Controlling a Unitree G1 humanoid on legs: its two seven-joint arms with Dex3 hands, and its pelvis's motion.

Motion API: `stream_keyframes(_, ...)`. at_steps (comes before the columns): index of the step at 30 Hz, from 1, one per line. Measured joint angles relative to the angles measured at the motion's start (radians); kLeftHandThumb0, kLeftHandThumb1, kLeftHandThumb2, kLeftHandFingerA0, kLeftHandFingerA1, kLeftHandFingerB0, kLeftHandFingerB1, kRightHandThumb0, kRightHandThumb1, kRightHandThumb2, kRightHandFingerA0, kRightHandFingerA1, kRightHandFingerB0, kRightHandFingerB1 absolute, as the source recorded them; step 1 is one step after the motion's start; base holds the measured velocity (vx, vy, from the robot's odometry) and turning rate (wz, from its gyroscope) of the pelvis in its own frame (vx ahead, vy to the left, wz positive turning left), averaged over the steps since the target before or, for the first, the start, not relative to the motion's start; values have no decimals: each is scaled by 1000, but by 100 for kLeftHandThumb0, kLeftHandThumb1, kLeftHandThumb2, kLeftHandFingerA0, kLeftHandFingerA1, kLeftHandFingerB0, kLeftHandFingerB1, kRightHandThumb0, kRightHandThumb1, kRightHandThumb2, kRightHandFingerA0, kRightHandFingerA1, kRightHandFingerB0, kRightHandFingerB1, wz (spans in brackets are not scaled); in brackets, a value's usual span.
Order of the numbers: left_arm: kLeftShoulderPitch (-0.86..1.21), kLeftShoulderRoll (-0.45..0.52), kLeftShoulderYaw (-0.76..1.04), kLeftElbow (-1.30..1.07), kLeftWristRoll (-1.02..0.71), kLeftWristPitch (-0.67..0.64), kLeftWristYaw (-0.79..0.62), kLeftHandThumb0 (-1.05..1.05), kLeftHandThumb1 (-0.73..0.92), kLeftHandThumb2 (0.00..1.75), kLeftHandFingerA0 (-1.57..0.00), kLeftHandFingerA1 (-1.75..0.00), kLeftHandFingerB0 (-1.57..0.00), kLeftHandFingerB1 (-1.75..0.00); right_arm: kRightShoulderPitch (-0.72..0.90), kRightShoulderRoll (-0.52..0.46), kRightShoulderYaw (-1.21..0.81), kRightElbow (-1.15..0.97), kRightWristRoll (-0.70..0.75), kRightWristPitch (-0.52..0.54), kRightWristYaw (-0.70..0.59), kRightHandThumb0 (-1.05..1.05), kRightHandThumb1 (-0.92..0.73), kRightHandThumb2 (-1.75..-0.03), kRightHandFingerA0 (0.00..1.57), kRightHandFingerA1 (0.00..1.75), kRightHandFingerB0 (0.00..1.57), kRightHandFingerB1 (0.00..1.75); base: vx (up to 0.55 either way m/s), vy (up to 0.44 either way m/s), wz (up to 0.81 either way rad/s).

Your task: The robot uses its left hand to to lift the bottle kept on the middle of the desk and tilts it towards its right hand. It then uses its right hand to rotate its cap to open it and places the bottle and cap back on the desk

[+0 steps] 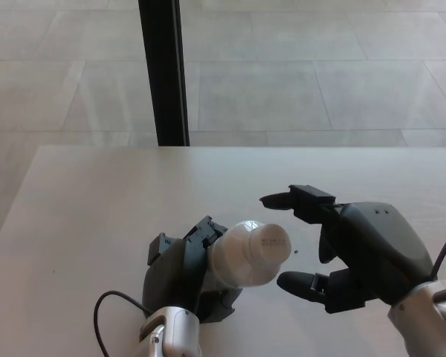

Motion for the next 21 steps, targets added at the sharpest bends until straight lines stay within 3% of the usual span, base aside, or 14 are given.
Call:
stream_keyframes(6,6,-4,2,-5,0,0,0,0,86,83,-66,-174,-66,-134,-16,14,10,18,-3,1,-31,-49,-61,-60,88,138,42,49,0,0,0)
stream_keyframes(10,8,-6,4,-8,-1,0,0,2,82,92,-67,-175,-66,-138,-17,16,13,19,-2,1,-41,-46,-64,-59,92,130,43,49,0,0,0)
stream_keyframes(11,8,-6,4,-8,-1,0,0,-1,85,86,-68,-175,-65,-139,-17,16,14,19,-2,1,-41,-45,-62,-60,93,132,43,49,0,0,0)
stream_keyframes(12,8,-5,4,-8,-1,0,0,2,81,94,-68,-175,-66,-142,-17,15,15,18,-2,1,-43,-44,-62,-60,94,133,44,48,0,0,0)
stream_keyframes(17,8,-3,5,-3,-1,0,0,-2,85,88,-68,-175,-66,-141,-17,11,17,18,0,0,-46,-38,-63,-61,98,135,50,48,0,0,0)
stream_keyframes(18,8,-3,5,-3,-1,0,0,-1,85,87,-68,-171,-68,-132,-17,10,17,18,1,0,-46,-37,-63,-62,98,139,51,48,0,0,0)
stream_keyframes(20,7,-4,5,-2,-1,0,0,0,86,84,-67,-171,-68,-132,-17,8,18,18,1,-1,-47,-35,-65,-59,99,139,53,48,0,0,0)
stream_keyframes(21,6,-6,5,-3,-1,0,1,3,83,91,-65,-175,-67,-131,-16,6,18,18,2,-2,-48,-34,-65,-59,98,140,55,48,0,0,0)
